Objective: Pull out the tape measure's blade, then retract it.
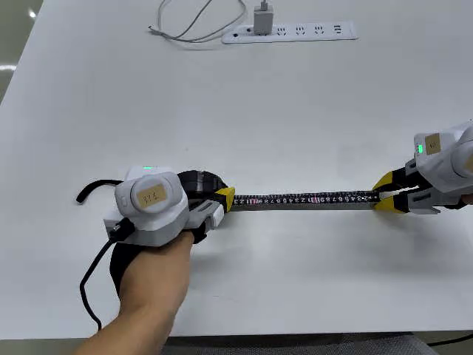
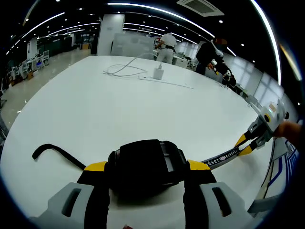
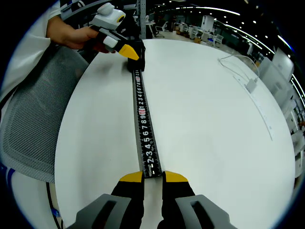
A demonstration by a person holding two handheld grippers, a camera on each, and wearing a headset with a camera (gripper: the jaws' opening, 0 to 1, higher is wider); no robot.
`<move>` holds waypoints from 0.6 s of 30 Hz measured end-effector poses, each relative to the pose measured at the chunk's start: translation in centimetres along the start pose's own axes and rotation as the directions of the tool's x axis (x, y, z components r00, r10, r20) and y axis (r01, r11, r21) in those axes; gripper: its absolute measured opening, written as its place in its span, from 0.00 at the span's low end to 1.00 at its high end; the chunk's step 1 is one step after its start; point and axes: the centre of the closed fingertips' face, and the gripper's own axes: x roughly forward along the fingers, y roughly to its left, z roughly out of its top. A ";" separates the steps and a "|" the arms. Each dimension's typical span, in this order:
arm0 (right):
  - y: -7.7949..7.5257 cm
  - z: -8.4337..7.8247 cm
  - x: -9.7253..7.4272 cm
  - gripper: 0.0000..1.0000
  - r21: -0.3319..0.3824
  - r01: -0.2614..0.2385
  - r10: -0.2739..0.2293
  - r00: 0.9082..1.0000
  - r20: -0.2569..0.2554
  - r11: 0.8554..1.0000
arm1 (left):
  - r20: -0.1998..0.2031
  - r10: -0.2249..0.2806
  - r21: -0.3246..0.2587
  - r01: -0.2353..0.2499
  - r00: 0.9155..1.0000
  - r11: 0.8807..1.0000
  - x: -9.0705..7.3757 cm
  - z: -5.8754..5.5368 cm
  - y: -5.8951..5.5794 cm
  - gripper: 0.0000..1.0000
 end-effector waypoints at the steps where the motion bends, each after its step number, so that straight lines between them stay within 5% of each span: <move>1: 0.0 0.0 0.0 0.09 0.000 0.000 0.000 1.000 0.000 1.000 | 0.000 -0.001 0.000 0.001 1.000 1.000 0.0 0.0 0.0 0.58; 18: 0.3 2.0 0.9 0.09 -0.012 -0.020 0.021 0.999 0.031 1.000 | -0.003 -0.015 -0.002 0.014 1.000 1.000 0.0 0.0 0.0 0.58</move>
